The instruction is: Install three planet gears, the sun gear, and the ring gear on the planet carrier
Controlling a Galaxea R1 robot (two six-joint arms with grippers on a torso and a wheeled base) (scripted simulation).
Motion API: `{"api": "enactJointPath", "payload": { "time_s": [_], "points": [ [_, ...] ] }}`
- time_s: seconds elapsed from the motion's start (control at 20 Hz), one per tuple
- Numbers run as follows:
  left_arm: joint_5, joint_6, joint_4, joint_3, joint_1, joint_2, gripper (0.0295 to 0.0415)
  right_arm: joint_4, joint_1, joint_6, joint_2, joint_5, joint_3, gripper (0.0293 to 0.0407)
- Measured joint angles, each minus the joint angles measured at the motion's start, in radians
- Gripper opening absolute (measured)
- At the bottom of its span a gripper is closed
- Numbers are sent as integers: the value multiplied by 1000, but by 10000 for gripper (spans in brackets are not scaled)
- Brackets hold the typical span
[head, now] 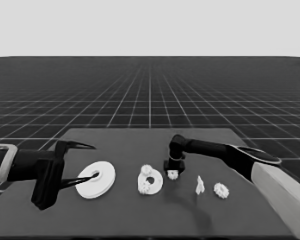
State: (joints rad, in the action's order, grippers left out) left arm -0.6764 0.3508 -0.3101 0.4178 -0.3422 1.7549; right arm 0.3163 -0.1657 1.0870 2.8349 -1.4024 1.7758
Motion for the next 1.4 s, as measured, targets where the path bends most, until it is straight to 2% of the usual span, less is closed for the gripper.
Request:
{"api": "enactJointPath", "payload": {
  "time_s": [0.3, 0.35, 0.45, 0.65, 0.8, 0.95, 1.3, 1.4],
  "points": [
    [0, 0, 0, 0, 0, 0, 385, 0, 0, 0, 0, 0, 0, 312],
    [0, 0, 0, 0, 0, 0, 385, -54, 59, 44, -33, -50, -89, 312],
    [0, 0, 0, 0, 0, 0, 385, -120, 145, 70, -50, -87, -140, 312],
    [0, 0, 0, 0, 0, 0, 385, -153, 181, 75, -52, -101, -149, 312],
    [0, 0, 0, 0, 0, 0, 385, -157, 184, 75, -52, -102, -149, 312],
    [0, 0, 0, 0, 0, 0, 385, -138, 174, 240, 45, -125, -220, 312],
    [0, 0, 0, 0, 0, 0, 385, -135, 172, 275, 75, -131, -224, 312],
    [0, 0, 0, 0, 0, 0, 385, -36, 69, 242, 90, -101, -169, 312]
  ]
}}
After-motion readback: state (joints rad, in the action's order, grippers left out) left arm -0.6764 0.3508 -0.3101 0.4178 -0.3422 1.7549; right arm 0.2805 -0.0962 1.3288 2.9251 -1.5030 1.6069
